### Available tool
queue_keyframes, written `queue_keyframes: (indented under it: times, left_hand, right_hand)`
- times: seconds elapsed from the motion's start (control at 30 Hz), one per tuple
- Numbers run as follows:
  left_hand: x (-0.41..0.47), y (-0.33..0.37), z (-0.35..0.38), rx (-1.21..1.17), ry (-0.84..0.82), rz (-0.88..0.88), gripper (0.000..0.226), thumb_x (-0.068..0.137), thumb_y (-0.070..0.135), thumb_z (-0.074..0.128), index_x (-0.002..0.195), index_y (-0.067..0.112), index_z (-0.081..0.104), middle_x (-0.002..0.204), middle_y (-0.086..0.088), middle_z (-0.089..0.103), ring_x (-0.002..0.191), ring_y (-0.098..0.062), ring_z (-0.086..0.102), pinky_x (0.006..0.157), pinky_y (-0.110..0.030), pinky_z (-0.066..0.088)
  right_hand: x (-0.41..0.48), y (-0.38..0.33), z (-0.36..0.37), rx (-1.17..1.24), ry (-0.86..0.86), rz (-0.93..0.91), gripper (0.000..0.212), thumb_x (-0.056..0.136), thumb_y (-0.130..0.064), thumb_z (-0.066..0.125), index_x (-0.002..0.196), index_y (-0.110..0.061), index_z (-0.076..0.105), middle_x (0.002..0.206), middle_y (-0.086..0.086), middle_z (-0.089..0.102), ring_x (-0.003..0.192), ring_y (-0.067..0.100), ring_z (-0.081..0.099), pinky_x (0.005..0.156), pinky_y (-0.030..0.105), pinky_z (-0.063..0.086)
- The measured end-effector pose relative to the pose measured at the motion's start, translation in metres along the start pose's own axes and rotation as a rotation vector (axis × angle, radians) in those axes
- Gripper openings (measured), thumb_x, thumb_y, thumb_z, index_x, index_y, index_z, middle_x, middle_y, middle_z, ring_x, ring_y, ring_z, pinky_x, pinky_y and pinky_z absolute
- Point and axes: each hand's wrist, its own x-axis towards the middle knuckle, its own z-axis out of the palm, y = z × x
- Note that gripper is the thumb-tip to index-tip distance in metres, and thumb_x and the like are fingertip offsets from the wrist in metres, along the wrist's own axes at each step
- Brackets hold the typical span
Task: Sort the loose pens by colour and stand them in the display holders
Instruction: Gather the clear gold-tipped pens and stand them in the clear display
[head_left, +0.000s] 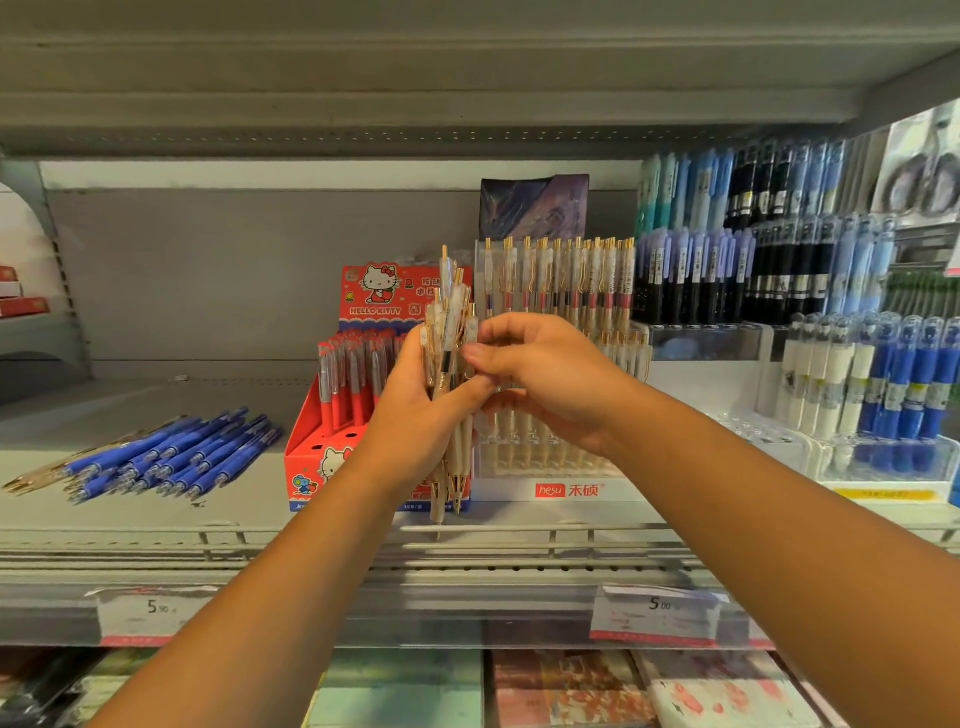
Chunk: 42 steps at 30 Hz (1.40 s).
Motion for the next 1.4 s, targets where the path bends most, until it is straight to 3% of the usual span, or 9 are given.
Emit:
queue_keyframes:
  times: [0.2,0.3,0.43,0.53,0.73,0.9,1.03,1.23,1.4]
  left_hand:
    - [0.0,-0.001,-0.001,-0.037,0.009,-0.031,0.051,0.086,0.03,0.07,0.132,0.034,0.048,0.123,0.0,0.067,0.115,-0.021,0.065,0.091,-0.041,0.056]
    - [0.0,0.0,0.0,-0.053,0.026,-0.06,0.055,0.079,0.045,0.072,0.129,0.036,0.05,0.119,0.0,0.069,0.11,-0.024,0.067,0.084,-0.041,0.056]
    - [0.002,-0.004,-0.003,-0.061,0.077,-0.062,0.037,0.086,0.039,0.068,0.121,0.037,0.054,0.105,0.0,0.071,0.095,-0.022,0.07,0.073,-0.038,0.056]
    - [0.002,-0.007,-0.004,-0.002,0.1,-0.051,0.038,0.089,0.035,0.064,0.125,0.036,0.052,0.093,0.01,0.07,0.086,-0.014,0.067,0.077,-0.042,0.054]
    - [0.002,-0.006,-0.003,0.073,0.128,-0.071,0.039,0.096,0.03,0.061,0.132,0.039,0.049,0.101,0.017,0.07,0.095,-0.005,0.066,0.09,-0.041,0.053]
    - [0.0,-0.003,-0.001,0.09,0.148,-0.093,0.042,0.096,0.033,0.06,0.135,0.04,0.047,0.115,0.014,0.067,0.117,-0.02,0.062,0.101,-0.049,0.049]
    - [0.001,-0.002,0.0,0.103,0.147,-0.095,0.045,0.096,0.036,0.06,0.137,0.042,0.044,0.124,0.017,0.064,0.119,-0.009,0.059,0.104,-0.047,0.047]
    - [0.0,-0.001,0.0,0.11,0.135,-0.074,0.038,0.095,0.036,0.06,0.131,0.041,0.049,0.102,0.018,0.066,0.098,-0.009,0.061,0.098,-0.049,0.05]
    - [-0.001,-0.002,0.0,0.116,0.128,-0.053,0.038,0.095,0.038,0.06,0.132,0.038,0.049,0.105,0.015,0.067,0.096,-0.008,0.062,0.094,-0.045,0.052]
  right_hand:
    - [0.002,0.002,0.005,-0.166,0.136,-0.069,0.006,0.093,-0.012,0.063,0.098,-0.008,0.066,0.077,-0.001,0.065,0.072,0.012,0.067,0.072,0.034,0.06]
    - [0.004,0.003,0.006,-0.16,0.192,-0.091,0.006,0.095,-0.012,0.061,0.096,-0.008,0.065,0.078,0.0,0.065,0.075,0.014,0.067,0.072,0.038,0.062]
    - [0.005,0.005,0.002,-0.225,0.255,-0.114,0.012,0.098,-0.011,0.054,0.096,-0.007,0.066,0.087,0.008,0.068,0.074,0.018,0.07,0.068,0.038,0.062]
    - [0.006,0.004,-0.007,-0.26,0.333,-0.171,0.014,0.099,-0.011,0.05,0.095,-0.013,0.063,0.088,0.008,0.067,0.064,0.009,0.068,0.062,0.029,0.061]
    - [0.011,0.007,-0.031,-0.312,0.457,-0.3,0.019,0.099,-0.011,0.053,0.111,-0.025,0.047,0.096,-0.009,0.056,0.081,0.017,0.066,0.051,0.013,0.051]
    - [0.016,0.022,-0.039,-0.375,0.476,-0.344,0.026,0.098,-0.009,0.054,0.113,-0.029,0.047,0.097,-0.008,0.058,0.085,0.014,0.066,0.059,0.022,0.059]
    - [0.02,0.031,-0.04,-0.449,0.456,-0.353,0.028,0.097,-0.01,0.056,0.114,-0.03,0.05,0.093,-0.011,0.059,0.084,0.01,0.065,0.062,0.023,0.06]
    - [0.025,0.043,-0.041,-0.529,0.405,-0.255,0.021,0.095,-0.01,0.061,0.106,-0.027,0.054,0.094,-0.008,0.061,0.083,0.01,0.066,0.061,0.02,0.059]
    - [0.024,0.049,-0.041,-0.71,0.351,-0.243,0.018,0.091,-0.014,0.067,0.106,-0.023,0.062,0.087,-0.017,0.059,0.082,-0.001,0.06,0.07,0.017,0.052]
